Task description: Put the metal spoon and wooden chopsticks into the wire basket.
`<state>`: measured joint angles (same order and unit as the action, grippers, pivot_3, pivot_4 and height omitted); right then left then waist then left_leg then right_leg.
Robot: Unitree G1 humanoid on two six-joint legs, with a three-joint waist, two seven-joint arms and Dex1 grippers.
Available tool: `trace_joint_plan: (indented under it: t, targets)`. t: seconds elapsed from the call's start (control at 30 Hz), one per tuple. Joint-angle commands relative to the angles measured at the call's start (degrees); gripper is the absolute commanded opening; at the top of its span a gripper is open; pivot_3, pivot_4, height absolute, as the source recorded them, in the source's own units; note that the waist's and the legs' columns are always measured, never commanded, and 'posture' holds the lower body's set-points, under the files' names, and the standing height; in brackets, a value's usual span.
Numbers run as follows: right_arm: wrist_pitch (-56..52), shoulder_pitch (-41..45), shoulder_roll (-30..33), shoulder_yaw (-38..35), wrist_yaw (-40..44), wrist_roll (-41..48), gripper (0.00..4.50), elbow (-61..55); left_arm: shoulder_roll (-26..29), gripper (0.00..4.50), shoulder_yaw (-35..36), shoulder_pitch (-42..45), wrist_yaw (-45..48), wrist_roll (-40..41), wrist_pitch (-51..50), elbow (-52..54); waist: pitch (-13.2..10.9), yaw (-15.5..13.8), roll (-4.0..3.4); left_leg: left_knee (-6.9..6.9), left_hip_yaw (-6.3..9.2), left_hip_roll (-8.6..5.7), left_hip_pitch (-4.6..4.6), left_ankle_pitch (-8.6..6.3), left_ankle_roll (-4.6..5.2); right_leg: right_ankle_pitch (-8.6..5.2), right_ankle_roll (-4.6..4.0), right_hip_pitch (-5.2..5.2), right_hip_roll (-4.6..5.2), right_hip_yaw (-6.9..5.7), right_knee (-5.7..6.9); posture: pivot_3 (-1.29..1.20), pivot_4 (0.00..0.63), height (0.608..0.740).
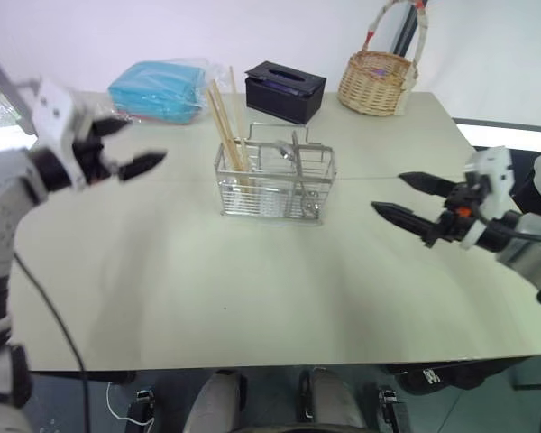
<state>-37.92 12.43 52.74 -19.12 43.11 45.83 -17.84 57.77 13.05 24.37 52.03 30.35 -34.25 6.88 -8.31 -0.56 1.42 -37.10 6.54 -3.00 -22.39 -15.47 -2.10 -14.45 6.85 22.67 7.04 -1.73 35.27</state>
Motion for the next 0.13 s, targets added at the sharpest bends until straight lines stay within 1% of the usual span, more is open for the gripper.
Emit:
trace_joint_plan:
  t: [0.03,0.13]
  targets:
    - [1.6,0.9,0.9,-1.5,3.0,-0.9,4.5,0.5,3.2,4.41,4.6,-3.6,3.7,-0.8,3.7,4.9,0.0,-0.2,-0.01,0.0,0.01,0.02,-0.01,0.0,0.0,-0.03,-0.05,-0.01,0.02,0.0,-0.03,0.0,0.15,0.661]
    - [1.5,1.5,-0.2,-0.6,3.0,-1.3,4.5,0.1,3.0,4.41,6.0,-5.1,2.8,-0.9,3.8,5.8,0.0,-0.3,-0.02,-0.02,0.01,-0.02,-0.01,-0.01,-0.01,-0.04,-0.08,-0.06,0.18,-0.03,-0.07,0.0,0.15,0.661]
